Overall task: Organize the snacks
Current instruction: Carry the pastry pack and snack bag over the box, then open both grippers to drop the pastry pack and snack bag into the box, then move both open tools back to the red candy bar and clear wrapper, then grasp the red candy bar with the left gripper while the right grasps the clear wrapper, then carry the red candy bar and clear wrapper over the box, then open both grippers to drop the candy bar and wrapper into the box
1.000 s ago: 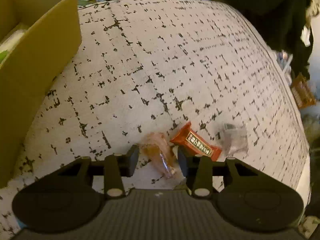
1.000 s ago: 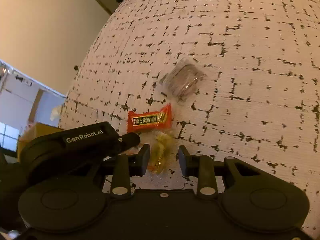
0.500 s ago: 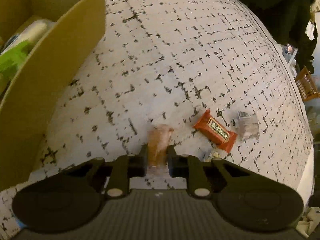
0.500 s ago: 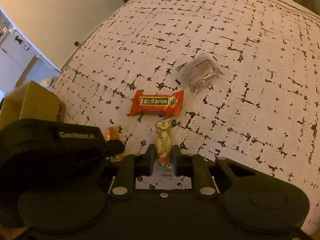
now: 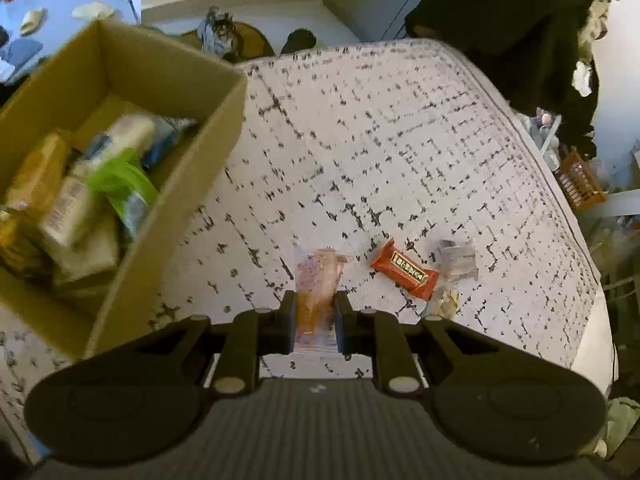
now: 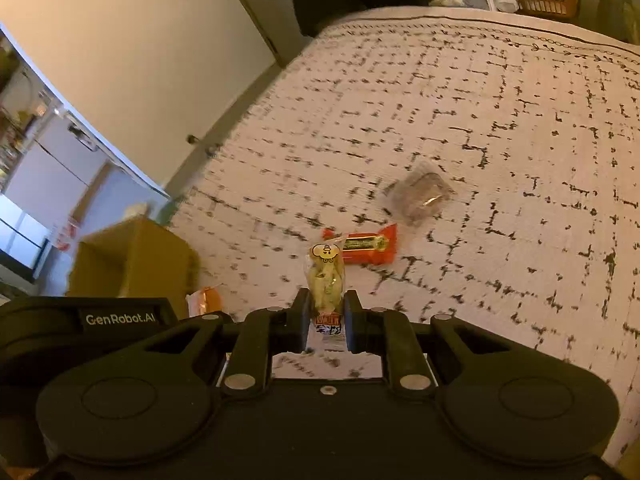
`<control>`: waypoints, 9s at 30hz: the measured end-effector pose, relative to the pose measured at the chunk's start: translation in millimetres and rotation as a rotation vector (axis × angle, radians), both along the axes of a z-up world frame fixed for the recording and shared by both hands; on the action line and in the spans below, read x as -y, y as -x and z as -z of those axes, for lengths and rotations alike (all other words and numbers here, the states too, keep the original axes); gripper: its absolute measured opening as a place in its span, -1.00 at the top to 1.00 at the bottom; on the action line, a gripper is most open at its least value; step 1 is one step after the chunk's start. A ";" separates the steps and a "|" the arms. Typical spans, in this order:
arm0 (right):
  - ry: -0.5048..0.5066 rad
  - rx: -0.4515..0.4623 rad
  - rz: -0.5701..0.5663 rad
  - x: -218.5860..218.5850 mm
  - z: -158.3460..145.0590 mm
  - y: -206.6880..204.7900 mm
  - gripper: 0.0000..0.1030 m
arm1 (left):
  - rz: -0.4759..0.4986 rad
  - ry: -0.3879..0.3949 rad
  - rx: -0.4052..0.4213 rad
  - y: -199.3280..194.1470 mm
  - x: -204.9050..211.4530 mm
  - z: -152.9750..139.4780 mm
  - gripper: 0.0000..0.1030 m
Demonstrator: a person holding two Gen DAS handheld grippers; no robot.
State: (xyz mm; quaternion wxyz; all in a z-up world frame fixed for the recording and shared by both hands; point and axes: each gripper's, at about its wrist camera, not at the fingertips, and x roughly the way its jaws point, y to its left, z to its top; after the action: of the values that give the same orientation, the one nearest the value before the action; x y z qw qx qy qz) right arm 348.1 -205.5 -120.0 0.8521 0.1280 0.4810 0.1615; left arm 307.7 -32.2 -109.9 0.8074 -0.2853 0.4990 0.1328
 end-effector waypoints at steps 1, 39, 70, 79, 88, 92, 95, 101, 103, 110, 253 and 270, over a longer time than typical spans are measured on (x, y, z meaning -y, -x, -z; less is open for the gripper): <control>-0.003 0.008 0.001 0.3 -3.1 3.0 0.67 | 0.000 -0.002 0.005 2.8 -1.7 -4.8 0.67; -0.130 0.254 -0.090 -101.2 -80.3 38.5 0.67 | -0.111 -0.008 0.135 66.2 -121.9 -55.9 0.67; -0.150 0.234 -0.204 -162.0 -46.7 29.5 0.63 | -0.173 0.014 0.166 64.8 -166.0 -41.1 0.33; -0.130 0.258 -0.178 -150.2 -67.6 43.9 0.19 | -0.181 -0.034 0.178 85.0 -161.9 -63.3 -0.45; -0.043 0.289 -0.151 -118.1 -88.0 61.0 -0.31 | -0.157 -0.060 0.184 99.8 -145.9 -83.1 -0.68; -0.019 0.321 -0.124 -97.4 -101.8 66.0 -0.58 | -0.132 -0.075 0.206 105.6 -135.1 -91.7 -0.81; -0.025 0.352 -0.096 -79.9 -113.3 67.1 -0.80 | -0.107 -0.108 0.234 109.8 -122.9 -99.7 -0.98; -0.069 0.342 -0.024 -44.6 -117.1 60.5 -0.88 | -0.059 -0.116 0.257 112.3 -102.2 -107.0 -0.99; -0.057 0.338 -0.013 -35.9 -116.4 59.4 -0.90 | -0.041 -0.133 0.270 113.3 -95.0 -109.3 -0.99; -0.019 0.338 0.007 -11.6 -111.9 64.0 -0.99 | -0.013 -0.163 0.302 113.1 -73.3 -112.5 -0.99; -0.015 0.381 -0.301 -111.3 -89.8 63.8 0.42 | -0.059 -0.193 0.299 85.4 -114.6 -83.7 0.71; 0.034 0.310 -0.461 -156.1 -76.2 90.9 -0.26 | -0.021 -0.181 0.289 102.3 -143.3 -81.8 0.71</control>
State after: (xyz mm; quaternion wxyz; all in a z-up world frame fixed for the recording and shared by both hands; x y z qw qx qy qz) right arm 257.2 -49.4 -43.8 0.8582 -0.0253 0.3640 0.3610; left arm 205.4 111.1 -28.1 0.8918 -0.2328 0.3607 0.1430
